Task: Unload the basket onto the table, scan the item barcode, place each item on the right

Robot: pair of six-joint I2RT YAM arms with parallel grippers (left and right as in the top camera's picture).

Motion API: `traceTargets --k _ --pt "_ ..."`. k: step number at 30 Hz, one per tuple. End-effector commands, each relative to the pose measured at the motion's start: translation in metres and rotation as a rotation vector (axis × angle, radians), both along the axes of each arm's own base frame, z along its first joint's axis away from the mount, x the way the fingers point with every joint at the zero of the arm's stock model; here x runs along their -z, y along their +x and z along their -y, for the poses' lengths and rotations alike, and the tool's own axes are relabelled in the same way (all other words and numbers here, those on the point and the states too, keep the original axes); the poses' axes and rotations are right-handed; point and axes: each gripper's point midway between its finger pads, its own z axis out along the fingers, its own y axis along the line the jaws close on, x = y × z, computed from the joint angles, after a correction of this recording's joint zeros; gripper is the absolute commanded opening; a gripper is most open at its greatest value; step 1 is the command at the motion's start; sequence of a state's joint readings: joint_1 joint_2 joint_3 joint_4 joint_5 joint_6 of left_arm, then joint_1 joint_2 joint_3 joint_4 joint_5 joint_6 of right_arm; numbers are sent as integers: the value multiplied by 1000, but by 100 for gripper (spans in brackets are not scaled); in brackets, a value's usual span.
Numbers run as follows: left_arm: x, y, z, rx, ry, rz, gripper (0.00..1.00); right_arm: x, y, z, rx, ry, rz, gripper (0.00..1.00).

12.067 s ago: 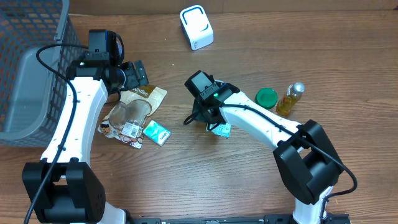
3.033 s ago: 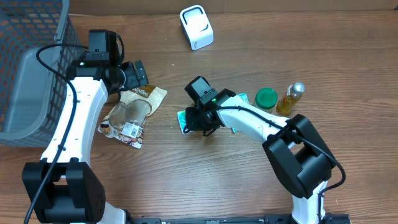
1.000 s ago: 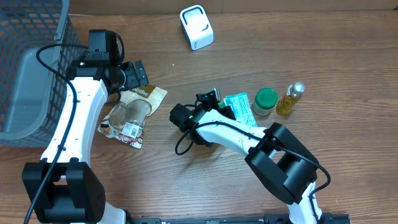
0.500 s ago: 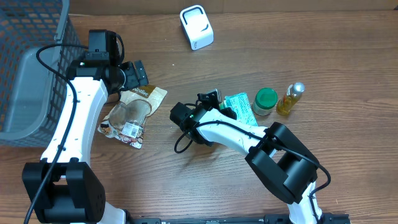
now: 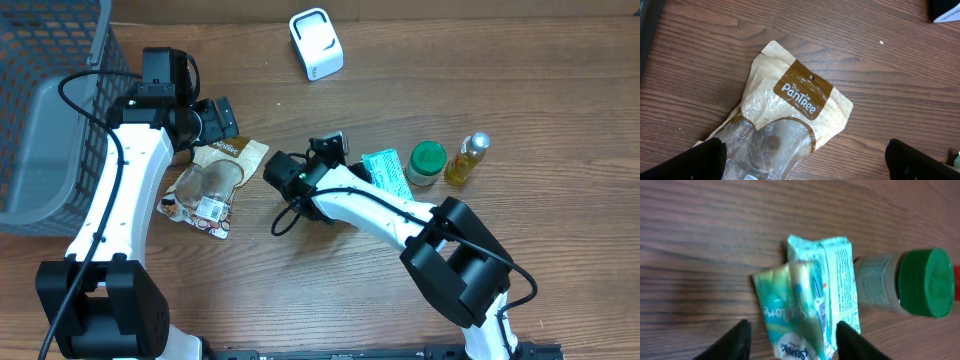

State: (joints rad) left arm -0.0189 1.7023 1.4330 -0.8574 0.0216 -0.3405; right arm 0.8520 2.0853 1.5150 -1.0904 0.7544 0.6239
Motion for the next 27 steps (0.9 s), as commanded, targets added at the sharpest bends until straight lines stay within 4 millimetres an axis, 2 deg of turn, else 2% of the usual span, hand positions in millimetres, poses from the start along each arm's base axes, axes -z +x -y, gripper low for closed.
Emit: traceTargets --k 1,7,10,15,18,27 --pt "5 0 -2 -1 5 -12 100 -15 8 -7 20 73 24 60" --pt "5 0 -2 -1 5 -12 100 -15 14 2 86 250 -99 62" --pt "5 0 -2 -1 5 -12 100 -9 15 14 142 340 -189 62" --pt "5 0 -2 -1 5 -12 100 0 10 3 55 480 -354 63" --pt "5 0 -2 -1 5 -12 100 2 7 2 75 550 -403 63" --pt "5 0 -2 -1 5 -12 100 2 4 -5 73 602 -434 62"
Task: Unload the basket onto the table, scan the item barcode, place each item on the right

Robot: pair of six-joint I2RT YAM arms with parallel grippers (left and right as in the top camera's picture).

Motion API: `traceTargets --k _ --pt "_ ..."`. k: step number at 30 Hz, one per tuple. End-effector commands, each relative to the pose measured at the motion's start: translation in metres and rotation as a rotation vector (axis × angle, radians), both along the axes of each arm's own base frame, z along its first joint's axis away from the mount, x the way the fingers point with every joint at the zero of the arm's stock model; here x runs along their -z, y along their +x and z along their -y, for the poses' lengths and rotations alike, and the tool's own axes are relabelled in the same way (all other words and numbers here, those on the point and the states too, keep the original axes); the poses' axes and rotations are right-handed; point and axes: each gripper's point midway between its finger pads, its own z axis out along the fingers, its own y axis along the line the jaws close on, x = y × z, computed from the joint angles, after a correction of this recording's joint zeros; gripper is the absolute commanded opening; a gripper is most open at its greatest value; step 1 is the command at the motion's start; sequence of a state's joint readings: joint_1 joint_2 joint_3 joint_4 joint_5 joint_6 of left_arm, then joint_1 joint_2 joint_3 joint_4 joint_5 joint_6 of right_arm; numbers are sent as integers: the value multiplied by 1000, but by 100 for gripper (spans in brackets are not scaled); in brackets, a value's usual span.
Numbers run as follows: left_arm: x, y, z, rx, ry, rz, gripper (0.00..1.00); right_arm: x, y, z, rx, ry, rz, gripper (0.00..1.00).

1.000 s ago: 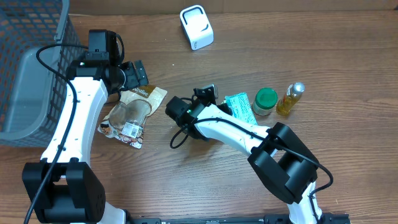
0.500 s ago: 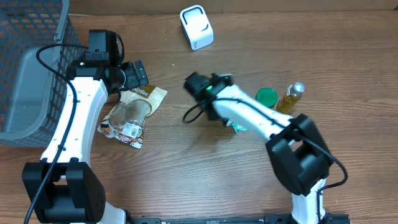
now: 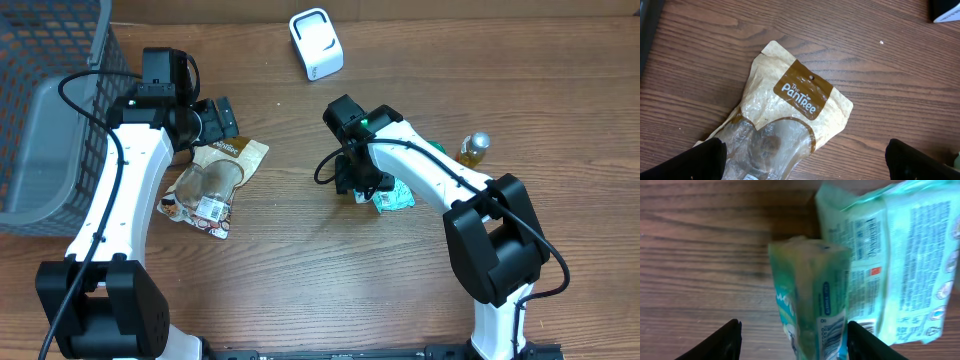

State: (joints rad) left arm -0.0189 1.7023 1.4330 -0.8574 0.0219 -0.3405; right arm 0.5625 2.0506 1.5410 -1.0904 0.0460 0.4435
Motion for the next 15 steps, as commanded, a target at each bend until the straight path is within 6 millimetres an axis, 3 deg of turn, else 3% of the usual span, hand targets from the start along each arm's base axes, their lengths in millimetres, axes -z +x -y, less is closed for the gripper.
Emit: traceTargets --k 1,7,15 --pt "5 0 -2 -1 5 -12 100 -23 8 -12 -10 74 41 61" --pt "5 0 -2 -1 5 -12 100 -24 8 -16 -19 81 51 55" --pt "5 0 -2 -1 5 -12 100 -25 17 -20 -11 94 89 55"
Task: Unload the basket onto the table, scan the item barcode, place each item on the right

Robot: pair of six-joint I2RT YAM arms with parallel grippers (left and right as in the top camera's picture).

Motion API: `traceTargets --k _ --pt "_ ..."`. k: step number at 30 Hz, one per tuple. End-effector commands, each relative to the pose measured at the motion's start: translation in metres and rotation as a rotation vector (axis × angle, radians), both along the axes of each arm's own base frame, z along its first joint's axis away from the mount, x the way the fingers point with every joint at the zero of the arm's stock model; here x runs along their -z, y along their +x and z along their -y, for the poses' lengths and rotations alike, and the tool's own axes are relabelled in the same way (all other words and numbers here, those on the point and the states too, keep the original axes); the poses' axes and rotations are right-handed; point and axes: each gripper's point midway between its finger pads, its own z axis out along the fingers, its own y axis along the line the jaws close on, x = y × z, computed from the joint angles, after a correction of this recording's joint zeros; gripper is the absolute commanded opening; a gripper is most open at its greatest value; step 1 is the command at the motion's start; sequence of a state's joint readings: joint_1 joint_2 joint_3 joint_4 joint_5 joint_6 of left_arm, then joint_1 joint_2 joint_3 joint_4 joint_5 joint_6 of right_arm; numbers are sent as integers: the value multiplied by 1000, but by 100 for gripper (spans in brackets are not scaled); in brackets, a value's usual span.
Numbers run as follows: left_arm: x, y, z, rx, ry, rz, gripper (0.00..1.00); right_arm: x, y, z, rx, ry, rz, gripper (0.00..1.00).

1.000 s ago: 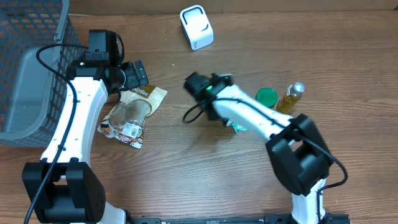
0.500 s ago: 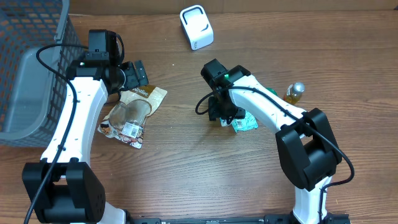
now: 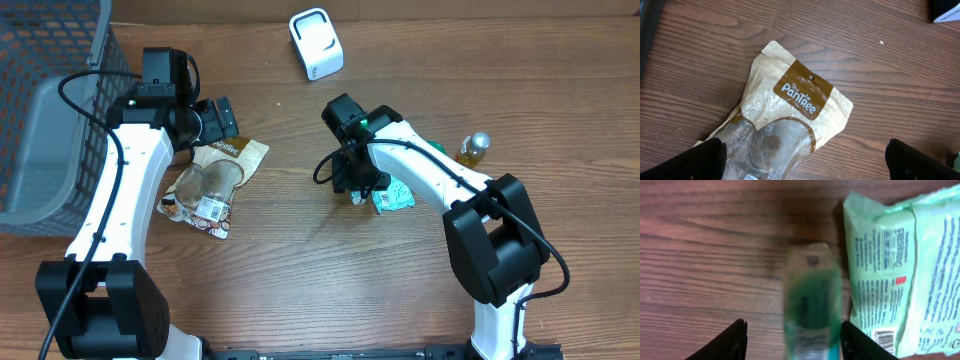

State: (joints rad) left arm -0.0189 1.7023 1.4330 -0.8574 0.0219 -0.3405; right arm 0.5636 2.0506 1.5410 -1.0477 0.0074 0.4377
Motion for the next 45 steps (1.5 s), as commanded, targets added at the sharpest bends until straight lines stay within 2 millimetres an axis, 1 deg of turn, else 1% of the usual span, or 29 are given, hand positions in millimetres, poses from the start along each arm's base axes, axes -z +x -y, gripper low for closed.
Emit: traceTargets --k 1,6,9,13,14,16,17,18,19,24,29,34,39,43,44,45 --pt "5 0 -2 -1 5 -12 100 -24 12 -8 0 39 73 55" --pt "5 0 -2 -1 5 -12 100 -23 14 0 5 -6 86 54" --pt "5 0 -2 -1 5 -12 99 -20 14 0 5 -7 89 54" --pt "5 0 -2 -1 5 -12 100 -14 14 2 5 -12 95 55" --pt "5 0 -2 -1 5 -12 100 -12 13 2 5 -12 96 57" --pt "5 0 -2 -1 5 -12 100 -12 14 2 6 -8 99 64" --pt "5 0 -2 -1 5 -12 100 -12 15 1 6 -4 100 73" --pt "5 0 -2 -1 5 -12 100 -12 16 -1 6 6 103 89" --pt "5 0 -2 -1 5 -12 100 -13 16 -4 4 18 102 100" --pt "5 0 -2 -1 5 -12 99 -14 20 -8 3 39 119 100" --pt "5 0 -2 -1 5 -12 100 -13 19 -7 3 34 113 100" --pt "5 0 -2 -1 5 -12 100 -9 16 -5 4 26 104 86" --pt "5 0 -2 -1 5 -12 100 -7 15 -4 10 25 103 81" --pt "5 0 -2 -1 5 -12 100 -7 17 -5 10 29 109 80" --pt "5 0 -2 -1 5 -12 100 -7 18 -6 10 33 114 81" --pt "5 0 -2 -1 5 -12 100 -7 18 -6 10 33 115 88"
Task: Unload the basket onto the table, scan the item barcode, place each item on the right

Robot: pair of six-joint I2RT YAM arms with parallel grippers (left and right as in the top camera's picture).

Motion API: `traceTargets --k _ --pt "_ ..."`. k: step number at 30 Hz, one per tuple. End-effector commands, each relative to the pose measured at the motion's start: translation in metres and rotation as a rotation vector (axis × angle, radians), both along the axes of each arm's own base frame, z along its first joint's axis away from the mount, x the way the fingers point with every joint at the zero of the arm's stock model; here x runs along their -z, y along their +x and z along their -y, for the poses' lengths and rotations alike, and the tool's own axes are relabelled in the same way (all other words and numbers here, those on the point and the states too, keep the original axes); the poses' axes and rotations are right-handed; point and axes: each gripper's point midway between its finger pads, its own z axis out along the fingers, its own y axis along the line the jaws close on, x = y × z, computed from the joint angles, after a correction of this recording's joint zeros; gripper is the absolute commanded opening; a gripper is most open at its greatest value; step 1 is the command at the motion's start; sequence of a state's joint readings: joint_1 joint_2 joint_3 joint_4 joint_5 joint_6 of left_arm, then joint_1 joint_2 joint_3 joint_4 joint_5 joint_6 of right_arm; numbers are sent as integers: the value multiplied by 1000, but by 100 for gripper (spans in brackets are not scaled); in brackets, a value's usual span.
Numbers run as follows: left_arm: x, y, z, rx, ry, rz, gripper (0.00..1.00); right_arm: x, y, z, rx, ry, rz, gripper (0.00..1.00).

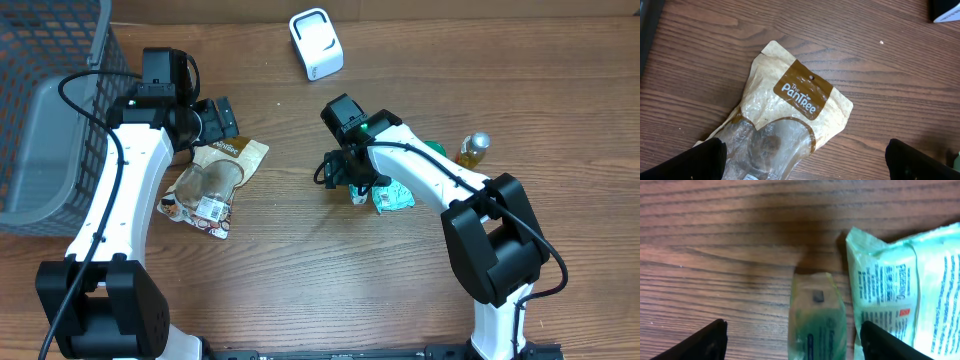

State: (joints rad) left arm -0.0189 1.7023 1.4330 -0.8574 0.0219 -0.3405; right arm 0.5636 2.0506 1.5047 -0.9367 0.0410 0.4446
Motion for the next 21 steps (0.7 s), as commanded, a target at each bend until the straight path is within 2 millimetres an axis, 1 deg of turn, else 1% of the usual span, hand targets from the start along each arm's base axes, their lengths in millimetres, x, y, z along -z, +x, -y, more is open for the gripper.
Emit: traceTargets --k 1,7,10,14,15,18,21 --pt "5 0 -2 -1 5 -12 100 -14 2 -2 -1 21 35 100" --pt "5 0 -2 -1 5 -12 100 -14 2 -2 -1 21 35 100" --pt "5 0 -2 -1 5 -12 100 -14 2 -3 -1 20 35 93" --pt "5 0 -2 -1 5 -12 100 -14 2 -2 0 20 35 79" --pt "5 0 -2 -1 5 -12 100 -14 2 -2 0 20 35 74" --pt "5 0 -2 -1 5 -12 100 -14 2 -2 -1 20 35 68" --pt "5 0 -2 -1 5 -12 100 -14 2 -2 -1 20 35 66"
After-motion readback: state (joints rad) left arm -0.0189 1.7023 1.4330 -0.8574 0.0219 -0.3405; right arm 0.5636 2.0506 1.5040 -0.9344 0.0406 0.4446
